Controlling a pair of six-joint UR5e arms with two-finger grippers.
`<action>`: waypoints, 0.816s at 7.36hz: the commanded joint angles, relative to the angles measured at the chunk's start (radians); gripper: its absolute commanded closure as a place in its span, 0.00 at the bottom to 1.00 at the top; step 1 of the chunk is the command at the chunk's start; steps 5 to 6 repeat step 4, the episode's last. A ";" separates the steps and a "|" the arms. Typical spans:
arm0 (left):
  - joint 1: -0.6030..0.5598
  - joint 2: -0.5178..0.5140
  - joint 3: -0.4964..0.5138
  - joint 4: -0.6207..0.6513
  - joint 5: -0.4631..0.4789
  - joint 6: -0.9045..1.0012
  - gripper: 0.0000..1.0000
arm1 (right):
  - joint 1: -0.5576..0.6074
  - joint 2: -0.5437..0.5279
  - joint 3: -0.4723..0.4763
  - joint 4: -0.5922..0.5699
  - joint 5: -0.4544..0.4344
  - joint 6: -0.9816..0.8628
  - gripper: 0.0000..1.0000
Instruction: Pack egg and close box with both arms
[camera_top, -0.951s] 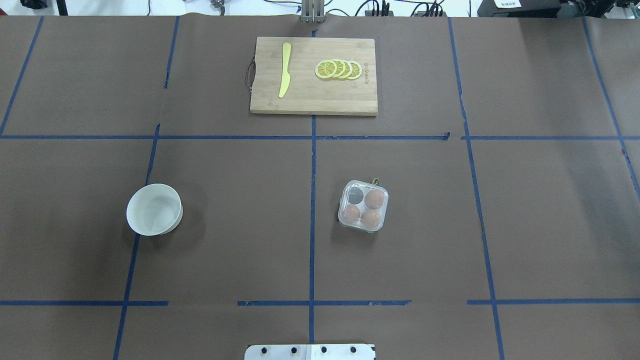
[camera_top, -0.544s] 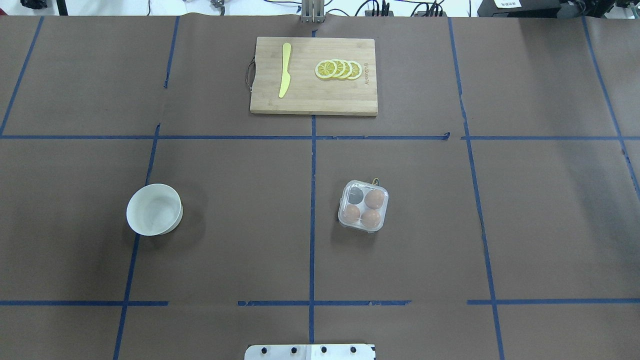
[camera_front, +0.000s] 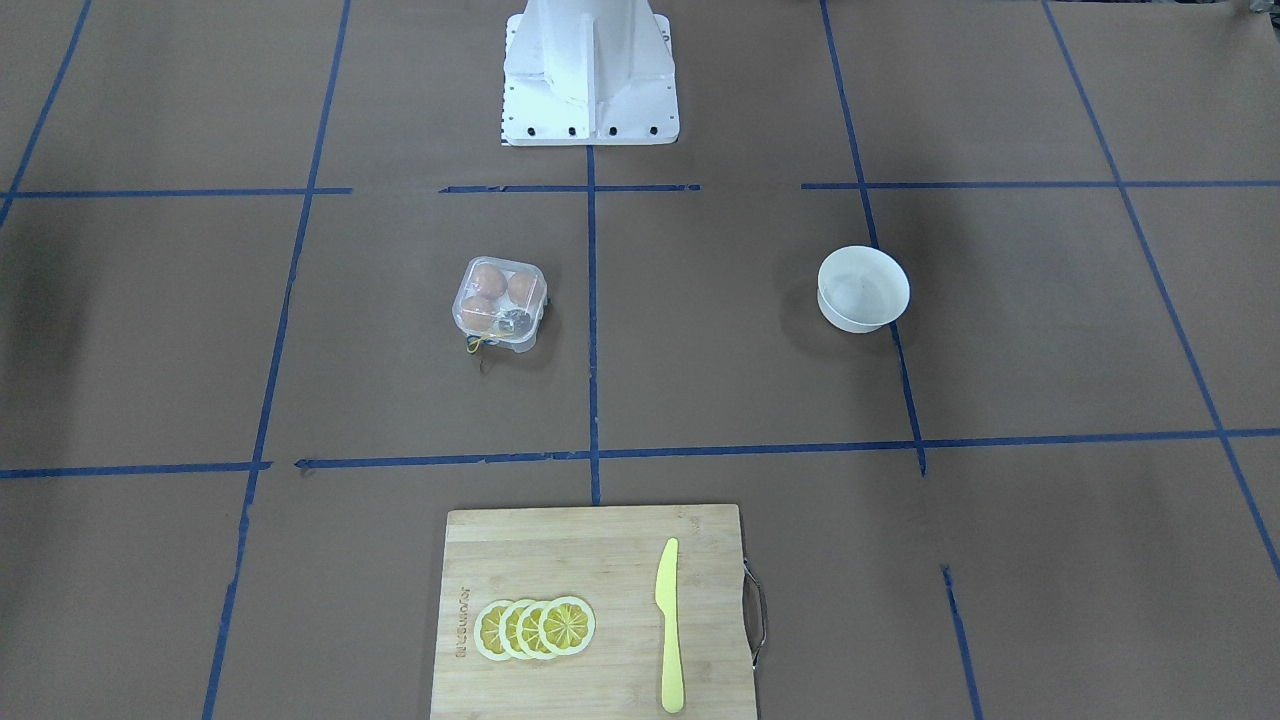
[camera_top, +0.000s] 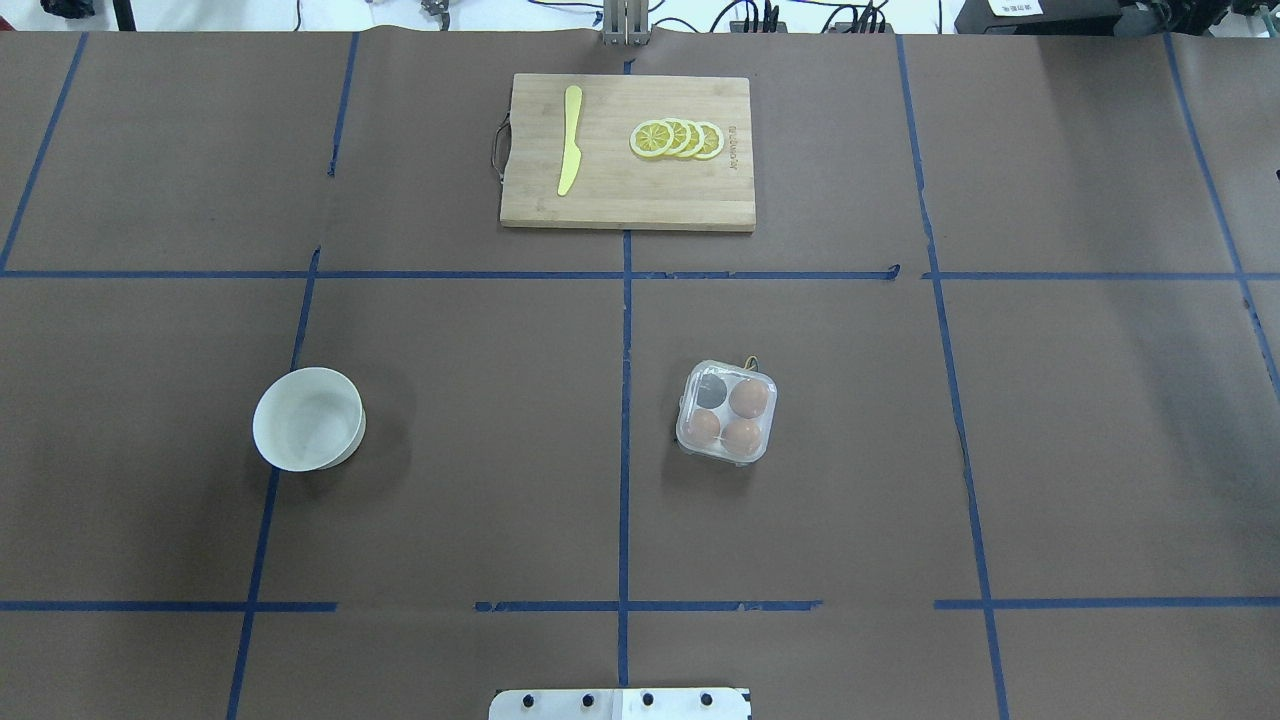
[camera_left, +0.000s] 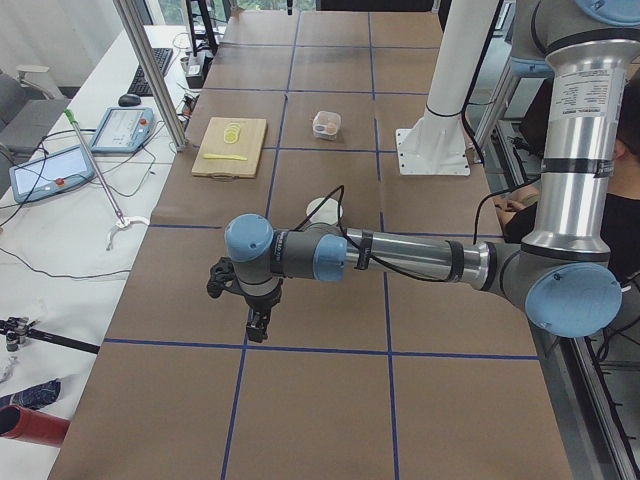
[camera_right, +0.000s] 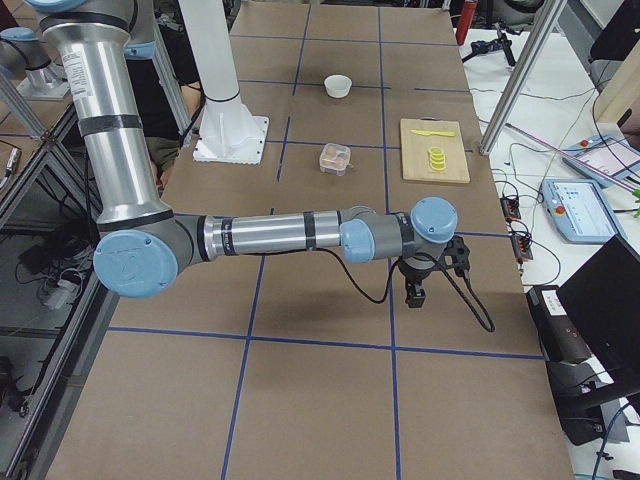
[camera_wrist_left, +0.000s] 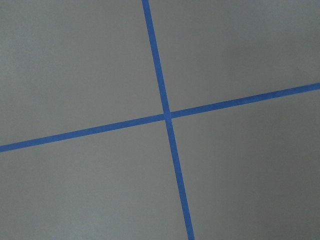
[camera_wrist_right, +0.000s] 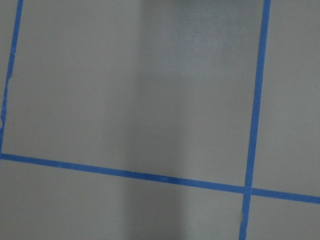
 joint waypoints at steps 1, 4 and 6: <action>0.001 -0.013 -0.003 0.003 0.006 -0.002 0.00 | 0.000 -0.003 0.000 0.001 0.000 -0.001 0.00; -0.002 -0.016 -0.019 0.004 0.002 -0.001 0.00 | 0.000 -0.007 0.001 0.006 0.000 0.000 0.00; -0.002 -0.016 -0.019 0.004 0.002 -0.001 0.00 | 0.000 -0.007 0.001 0.006 0.000 0.000 0.00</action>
